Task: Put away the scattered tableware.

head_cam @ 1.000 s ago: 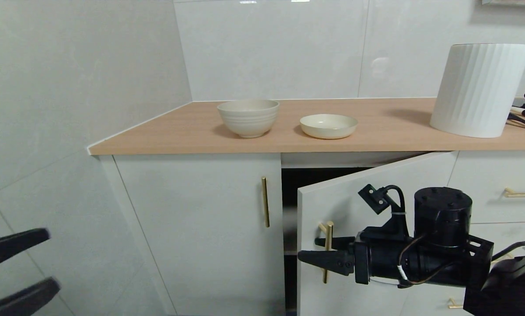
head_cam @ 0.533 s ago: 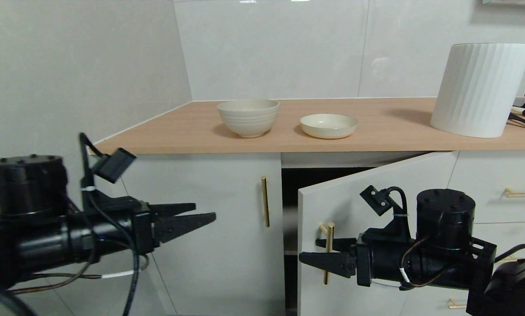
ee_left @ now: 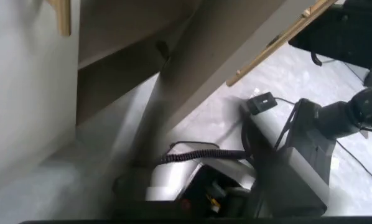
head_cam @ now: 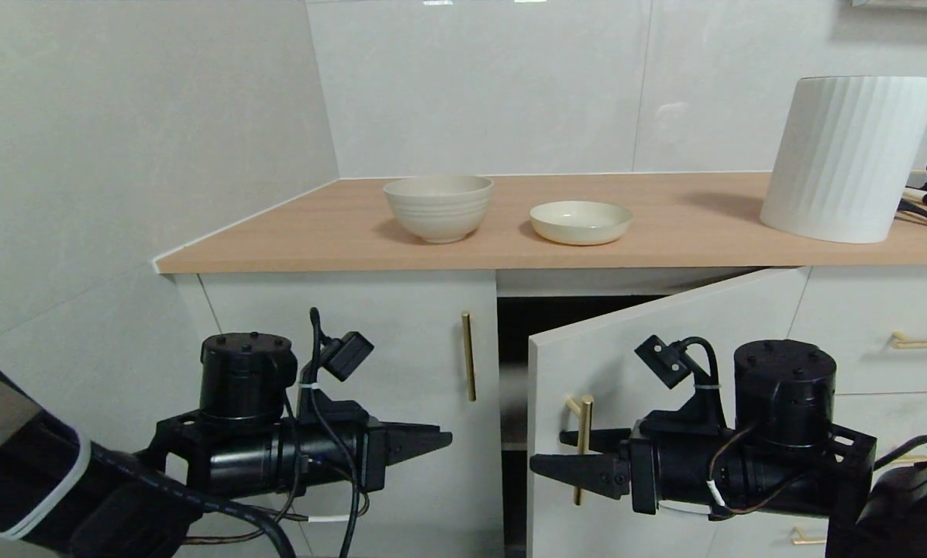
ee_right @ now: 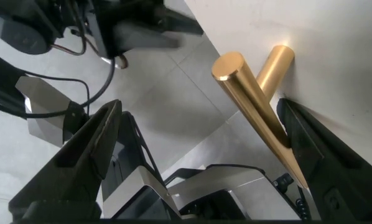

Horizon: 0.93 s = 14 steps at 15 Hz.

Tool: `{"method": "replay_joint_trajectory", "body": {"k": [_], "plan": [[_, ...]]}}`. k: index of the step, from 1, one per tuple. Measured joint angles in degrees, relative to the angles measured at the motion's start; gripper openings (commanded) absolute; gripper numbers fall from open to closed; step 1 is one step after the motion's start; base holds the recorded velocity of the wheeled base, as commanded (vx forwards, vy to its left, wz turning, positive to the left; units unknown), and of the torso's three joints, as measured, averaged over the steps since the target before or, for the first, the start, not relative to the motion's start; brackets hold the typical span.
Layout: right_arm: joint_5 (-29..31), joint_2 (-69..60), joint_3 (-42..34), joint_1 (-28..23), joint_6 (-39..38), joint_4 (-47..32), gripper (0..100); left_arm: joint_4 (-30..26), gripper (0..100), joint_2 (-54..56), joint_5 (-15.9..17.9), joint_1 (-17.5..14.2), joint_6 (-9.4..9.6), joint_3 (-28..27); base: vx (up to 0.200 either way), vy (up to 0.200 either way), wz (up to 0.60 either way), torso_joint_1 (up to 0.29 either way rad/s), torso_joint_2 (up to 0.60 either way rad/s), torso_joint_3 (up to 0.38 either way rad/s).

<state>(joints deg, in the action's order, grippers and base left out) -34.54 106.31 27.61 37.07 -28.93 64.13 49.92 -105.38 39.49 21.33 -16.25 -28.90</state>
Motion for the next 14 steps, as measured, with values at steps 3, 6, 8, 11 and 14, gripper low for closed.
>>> {"method": "replay_joint_trajectory", "body": {"k": [3,6,8,11,14], "plan": [[0.0,0.0,0.0,0.0,0.0,0.0,100,0.8,0,-2.7,-0.2,1.1,-0.02,-5.5,0.000,0.000,0.00,0.000,0.00,0.000],[0.0,0.0,-0.7,0.0,0.1,0.0,100,1.3,0,-6.8,-0.2,3.3,-0.11,-10.2,0.000,0.000,0.00,0.000,0.00,0.000],[0.0,0.1,-1.3,0.0,0.4,0.0,100,3.4,0,-10.7,-1.5,5.4,-0.68,-12.9,0.000,0.000,0.00,0.000,0.00,0.000],[0.0,1.0,-1.7,-0.1,0.5,1.9,100,8.6,0,-16.7,-4.5,11.7,-1.95,-18.4,0.000,0.000,0.00,0.000,0.00,0.000],[0.9,1.5,-2.0,-0.7,0.6,3.2,100,10.8,0,-20.4,-6.6,14.7,-2.06,-20.3,0.000,0.000,0.00,0.000,0.00,0.000]]}}
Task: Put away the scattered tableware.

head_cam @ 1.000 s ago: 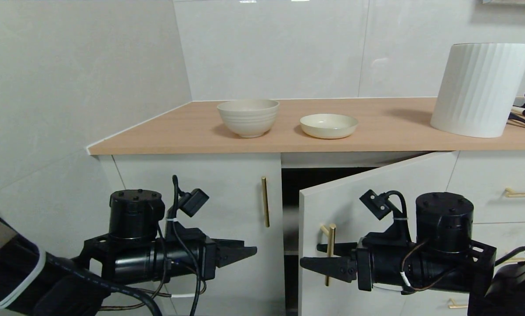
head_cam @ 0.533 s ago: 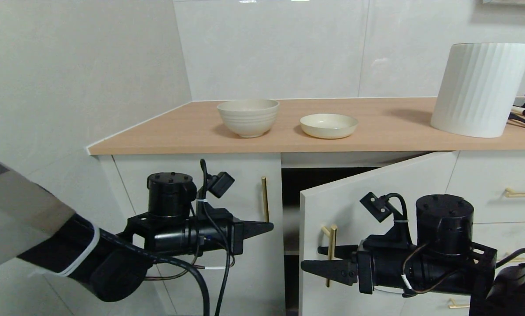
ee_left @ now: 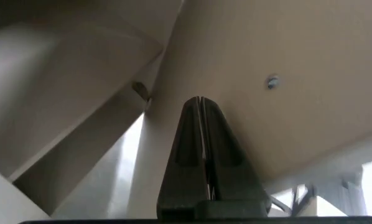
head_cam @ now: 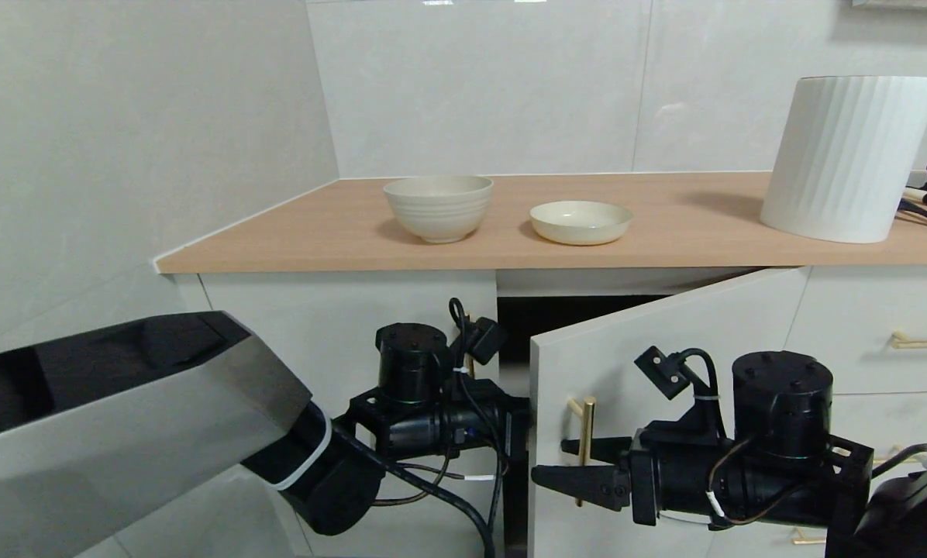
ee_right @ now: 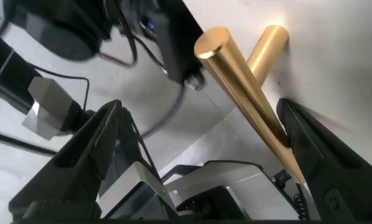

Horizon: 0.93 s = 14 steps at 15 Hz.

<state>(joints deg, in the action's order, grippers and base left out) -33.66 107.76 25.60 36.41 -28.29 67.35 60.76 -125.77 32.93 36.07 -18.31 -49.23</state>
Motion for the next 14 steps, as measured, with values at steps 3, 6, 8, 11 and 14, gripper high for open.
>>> {"method": "replay_joint_trajectory", "body": {"k": [3,6,8,11,14], "plan": [[4.6,-0.5,-0.6,-2.9,2.4,0.9,100,2.4,0,-1.3,-0.6,0.5,-0.09,0.0,0.000,0.000,0.00,0.000,0.00,0.000],[5.4,-3.1,-2.9,-6.3,5.3,0.7,100,3.0,0,-1.6,-0.4,1.2,-0.21,0.5,0.000,0.000,0.00,0.000,0.00,0.000],[6.0,-5.3,-6.8,-7.6,7.8,1.1,100,3.0,0,-1.7,0.3,1.6,-0.43,0.7,0.000,0.000,0.00,0.000,0.00,0.000],[5.8,-9.0,-15.5,-8.0,12.8,1.1,100,3.9,0,-1.5,0.1,1.4,-0.54,1.2,0.000,0.000,0.00,0.000,0.00,0.000],[5.6,-13.8,-22.6,-7.1,14.2,1.0,100,4.4,0,-0.6,0.0,1.5,-0.60,2.2,0.000,0.000,0.00,0.000,0.00,0.000]]}}
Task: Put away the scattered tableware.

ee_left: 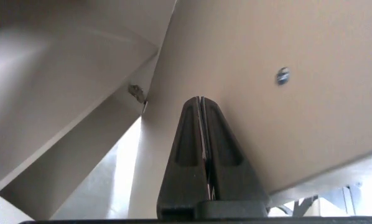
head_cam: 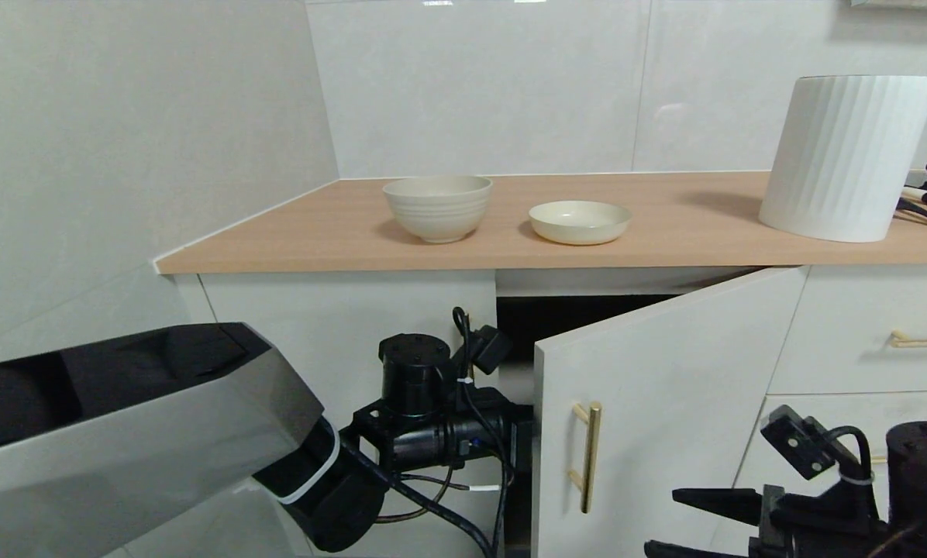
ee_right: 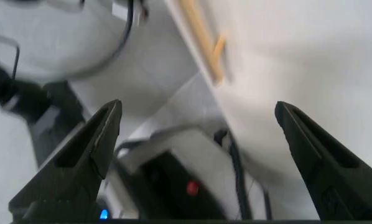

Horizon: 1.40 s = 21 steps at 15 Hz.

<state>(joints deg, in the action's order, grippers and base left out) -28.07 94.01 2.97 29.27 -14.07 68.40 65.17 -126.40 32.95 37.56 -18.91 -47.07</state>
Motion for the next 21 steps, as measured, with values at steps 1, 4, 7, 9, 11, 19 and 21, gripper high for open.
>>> {"method": "replay_joint_trajectory", "body": {"k": [1,4,7,9,11,19,21], "plan": [[0.0,-1.0,-1.1,0.5,0.0,0.0,100,0.0,0,0.4,0.0,0.0,-0.22,0.2,0.000,0.000,0.00,0.000,0.00,0.000],[0.2,-2.8,-2.6,1.5,0.0,-0.3,100,0.3,0,1.8,0.0,0.4,-1.54,1.0,-0.133,0.000,0.00,0.002,0.00,0.002],[0.3,-3.3,-2.9,1.6,0.0,-0.3,100,0.4,0,2.3,-0.3,0.9,-1.65,1.2,-0.200,0.000,0.00,0.005,0.01,0.002],[0.2,-3.5,-3.0,1.7,0.0,-0.3,100,0.4,0,2.7,0.0,1.3,-1.65,1.6,-0.100,0.000,0.00,0.001,0.00,0.001],[0.2,-3.6,-3.0,1.6,0.0,-0.7,100,0.6,0,3.0,-0.1,1.4,-1.72,1.6,0.000,0.000,0.00,0.000,0.00,0.000],[0.3,-3.6,-3.0,1.6,0.0,-0.8,100,-9.7,0,-0.1,0.0,2.0,-4.02,-10.6,-0.050,0.000,0.00,0.002,0.00,0.001],[0.3,-3.6,-3.0,1.6,0.0,-0.7,100,-12.2,0,-0.2,-0.3,2.2,-4.07,-13.3,-0.100,0.000,0.00,0.004,0.00,-0.001]]}}
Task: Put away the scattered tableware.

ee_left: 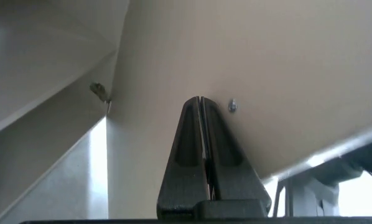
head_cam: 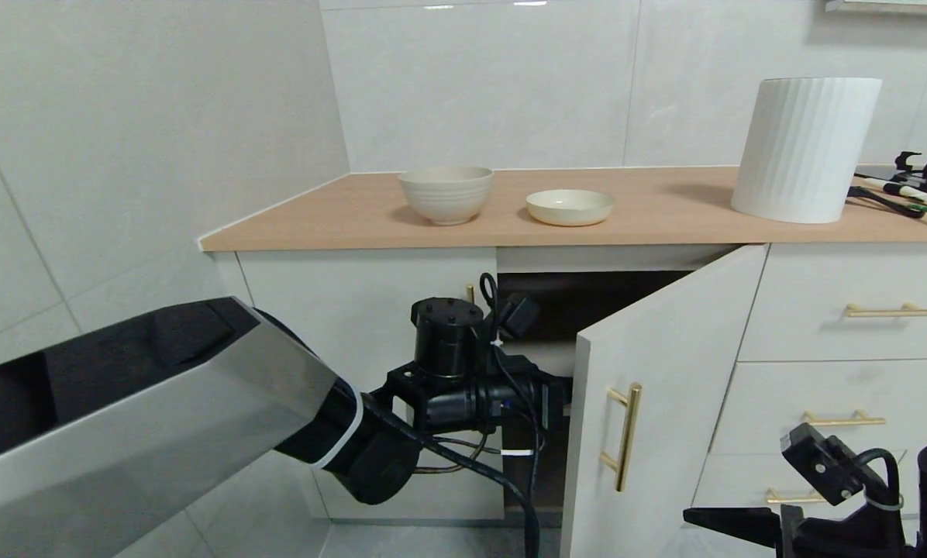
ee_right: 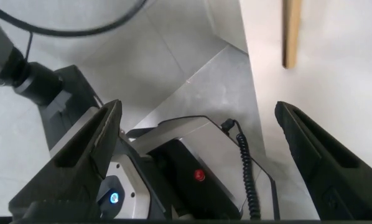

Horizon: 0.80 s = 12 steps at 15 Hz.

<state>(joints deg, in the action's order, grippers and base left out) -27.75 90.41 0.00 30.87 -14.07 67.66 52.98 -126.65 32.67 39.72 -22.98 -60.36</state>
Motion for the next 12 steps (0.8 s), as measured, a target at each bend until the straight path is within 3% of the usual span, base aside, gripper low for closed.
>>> {"method": "replay_joint_trajectory", "body": {"k": [8,12], "plan": [[-0.1,0.0,0.0,0.2,0.1,0.0,100,-3.1,0,-1.5,0.1,0.6,-0.01,-4.6,0.000,0.000,0.00,0.000,0.00,0.000],[-0.2,-0.6,0.0,2.3,0.0,0.1,100,-9.9,0,-2.2,0.0,3.5,0.24,-8.8,0.000,0.000,0.00,0.000,0.00,0.000]]}}
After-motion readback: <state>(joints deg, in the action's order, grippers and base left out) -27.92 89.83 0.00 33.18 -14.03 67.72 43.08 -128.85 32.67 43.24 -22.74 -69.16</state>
